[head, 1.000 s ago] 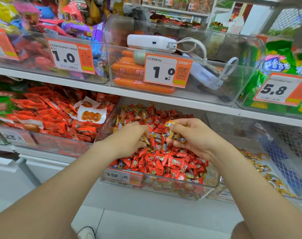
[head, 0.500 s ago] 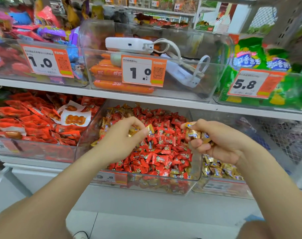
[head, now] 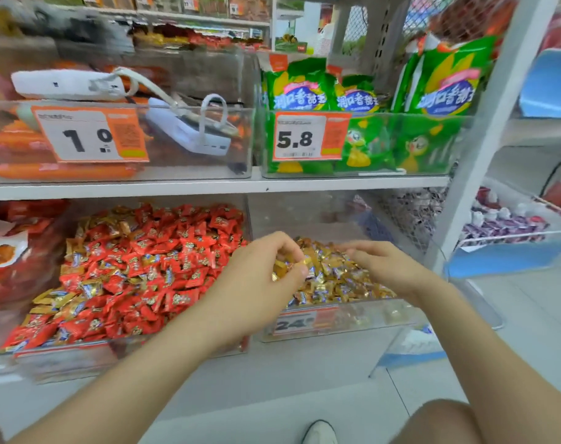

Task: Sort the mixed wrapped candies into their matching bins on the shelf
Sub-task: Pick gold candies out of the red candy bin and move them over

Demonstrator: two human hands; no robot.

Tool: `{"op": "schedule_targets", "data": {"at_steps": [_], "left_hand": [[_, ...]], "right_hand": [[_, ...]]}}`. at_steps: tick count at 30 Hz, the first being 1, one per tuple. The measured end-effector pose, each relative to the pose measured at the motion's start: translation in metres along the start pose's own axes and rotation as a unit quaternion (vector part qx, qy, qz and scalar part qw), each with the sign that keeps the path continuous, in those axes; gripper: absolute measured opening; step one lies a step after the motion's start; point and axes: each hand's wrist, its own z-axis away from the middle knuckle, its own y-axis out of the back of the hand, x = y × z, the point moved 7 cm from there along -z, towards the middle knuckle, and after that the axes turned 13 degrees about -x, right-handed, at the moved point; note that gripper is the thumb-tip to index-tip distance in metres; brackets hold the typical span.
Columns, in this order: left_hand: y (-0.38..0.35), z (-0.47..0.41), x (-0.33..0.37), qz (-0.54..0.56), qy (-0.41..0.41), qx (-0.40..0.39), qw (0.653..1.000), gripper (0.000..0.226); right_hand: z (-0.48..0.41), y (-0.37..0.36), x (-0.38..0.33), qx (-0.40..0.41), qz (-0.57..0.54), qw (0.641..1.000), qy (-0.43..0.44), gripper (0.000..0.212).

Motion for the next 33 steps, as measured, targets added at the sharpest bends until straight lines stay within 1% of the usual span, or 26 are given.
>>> {"op": "schedule_targets", "data": {"at_steps": [2,4,6,8,9,11,13,15,17,19,20,22,24,26,27,29,30,31,32,33], "left_hand": [[-0.018,-0.030,0.002,-0.016,0.024,-0.001,1.000,0.007],[-0.039,-0.058,-0.004,-0.015,0.056,-0.019,0.998,0.011],[-0.060,-0.083,-0.014,-0.009,0.080,-0.043,0.996,0.022],[-0.072,-0.097,-0.024,-0.011,0.100,-0.074,0.992,0.033],[-0.076,-0.100,-0.027,-0.024,0.099,-0.095,0.990,0.035],[-0.075,-0.097,-0.025,-0.075,0.068,-0.120,0.988,0.038],[-0.060,-0.079,-0.016,-0.102,0.013,-0.100,0.990,0.034],[-0.041,-0.051,-0.008,-0.085,-0.034,-0.055,0.994,0.022],[-0.019,-0.019,-0.006,-0.063,-0.059,-0.014,0.996,0.008],[0.005,0.011,-0.011,-0.093,-0.071,0.024,0.993,0.004],[0.018,0.024,-0.019,-0.124,-0.061,0.037,0.990,0.005],[0.044,0.045,-0.038,-0.184,-0.021,0.044,0.982,0.008],[0.074,0.064,-0.062,-0.185,0.034,0.063,0.980,0.012],[0.103,0.084,-0.092,-0.189,0.111,0.096,0.971,0.017],[0.117,0.094,-0.109,-0.200,0.160,0.103,0.961,0.021],[0.137,0.116,-0.142,-0.226,0.291,0.084,0.926,0.028],[0.143,0.127,-0.155,-0.240,0.356,0.066,0.901,0.032],[0.147,0.135,-0.164,-0.262,0.391,0.054,0.880,0.037],[0.148,0.140,-0.167,-0.288,0.407,0.038,0.866,0.042],[0.146,0.142,-0.169,-0.300,0.412,0.021,0.860,0.045]], "right_hand": [[0.003,0.014,0.006,0.041,0.008,0.999,0.011,0.021],[0.007,0.020,0.009,0.062,-0.002,0.998,0.015,0.022],[0.011,0.020,0.007,0.062,-0.015,0.998,0.018,0.023],[0.012,0.017,0.003,0.052,0.004,0.998,0.019,0.022],[0.014,0.014,-0.003,0.045,0.021,0.999,0.023,0.021],[0.016,0.005,-0.017,0.031,0.044,0.998,0.044,0.018],[0.018,-0.008,-0.035,0.021,0.083,0.994,0.062,0.017],[0.021,-0.025,-0.058,0.010,0.135,0.987,0.086,0.018],[0.023,-0.046,-0.084,0.005,0.183,0.977,0.112,0.019],[0.024,-0.073,-0.111,-0.003,0.221,0.965,0.140,0.018],[0.026,-0.088,-0.126,-0.007,0.238,0.958,0.157,0.017],[0.032,-0.121,-0.155,-0.022,0.259,0.945,0.199,0.015],[0.037,-0.156,-0.180,-0.049,0.261,0.933,0.243,0.015],[0.035,-0.190,-0.196,-0.079,0.289,0.913,0.276,0.016],[0.031,-0.207,-0.201,-0.092,0.309,0.902,0.287,0.015],[0.017,-0.235,-0.203,-0.101,0.364,0.877,0.298,0.013],[0.009,-0.246,-0.204,-0.097,0.398,0.861,0.303,0.018],[0.003,-0.256,-0.204,-0.096,0.429,0.845,0.305,0.028],[-0.004,-0.264,-0.204,-0.100,0.451,0.834,0.302,0.038],[-0.009,-0.272,-0.205,-0.109,0.464,0.827,0.297,0.048]]}}
